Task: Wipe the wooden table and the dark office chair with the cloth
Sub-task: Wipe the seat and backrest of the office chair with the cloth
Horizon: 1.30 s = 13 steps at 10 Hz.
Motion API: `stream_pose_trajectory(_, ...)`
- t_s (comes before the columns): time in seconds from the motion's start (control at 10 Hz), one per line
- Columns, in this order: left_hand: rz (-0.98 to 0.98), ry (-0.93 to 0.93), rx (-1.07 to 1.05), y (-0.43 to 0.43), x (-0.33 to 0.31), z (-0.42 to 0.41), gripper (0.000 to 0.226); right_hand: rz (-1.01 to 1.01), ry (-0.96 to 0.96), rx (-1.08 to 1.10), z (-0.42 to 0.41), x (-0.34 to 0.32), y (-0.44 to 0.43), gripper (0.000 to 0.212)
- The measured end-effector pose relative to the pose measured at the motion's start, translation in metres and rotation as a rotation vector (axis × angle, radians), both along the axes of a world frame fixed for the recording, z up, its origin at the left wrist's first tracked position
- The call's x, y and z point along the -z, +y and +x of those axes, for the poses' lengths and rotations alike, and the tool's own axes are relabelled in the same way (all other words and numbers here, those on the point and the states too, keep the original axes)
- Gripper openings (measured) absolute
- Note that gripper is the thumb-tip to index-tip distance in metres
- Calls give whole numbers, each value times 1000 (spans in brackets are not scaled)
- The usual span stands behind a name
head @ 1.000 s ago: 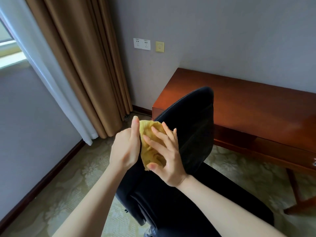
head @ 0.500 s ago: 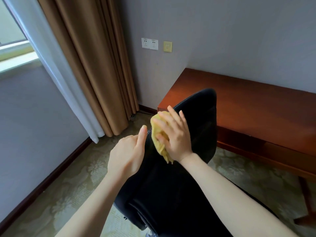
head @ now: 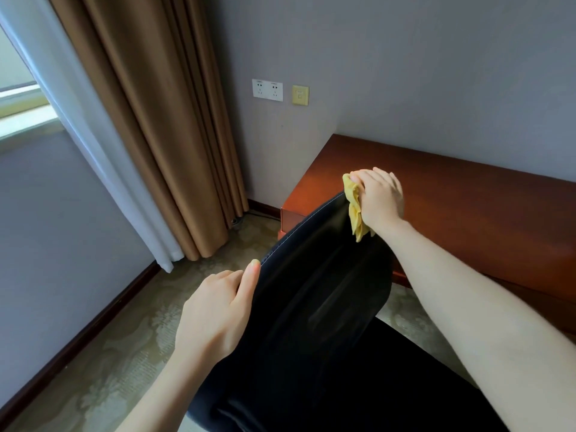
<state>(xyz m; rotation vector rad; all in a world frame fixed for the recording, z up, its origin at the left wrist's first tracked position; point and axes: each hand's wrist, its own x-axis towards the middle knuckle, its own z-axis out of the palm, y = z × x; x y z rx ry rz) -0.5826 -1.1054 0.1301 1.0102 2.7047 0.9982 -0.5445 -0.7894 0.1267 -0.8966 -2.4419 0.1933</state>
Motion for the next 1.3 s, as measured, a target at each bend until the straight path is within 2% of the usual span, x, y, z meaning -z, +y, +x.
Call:
stream_pose_trajectory(0.1,-16,-27,7,3,-2,-3,36,2,-58,3,-11,-7,1,48)
stream_pose_trajectory(0.2,-47,-2,35,5,-8,-2,47,-99,-75,4,-21,-1,-25,61)
stream_pose_trajectory(0.3,-78,80,21,5,-7,-1,80,-95,7,15,-19,7,-40,61)
stream_pose_trajectory(0.4,-52,65,1,7,-5,-3,91,-78,136,-41,-14,11,-66,64)
stream_pose_trajectory(0.5,-29,89,-1,8,-4,-4,83,-97,277,-138,-7,17,-100,62)
stream_pose_trajectory(0.6,29,71,-41,8,-5,-2,78,-125,328,-209,2,24,-137,60)
stream_pose_trajectory(0.8,47,-3,-91,9,-6,0,77,-110,254,-415,27,33,-201,69)
stream_pose_trajectory(0.9,79,-72,-102,6,-5,2,89,-47,212,-548,42,40,-210,61)
stream_pose_trajectory(1.0,100,-92,-91,2,-6,4,101,94,156,-590,47,37,-195,61)
stream_pose_trajectory(1.1,9,101,-27,-1,-8,9,90,173,156,-668,42,37,-179,60)
stream_pose_trajectory(1.2,-63,211,33,-3,-8,12,76,252,137,-691,33,41,-164,57)
stream_pose_trajectory(1.3,-75,196,57,-4,-7,10,71,252,173,-640,24,41,-149,53)
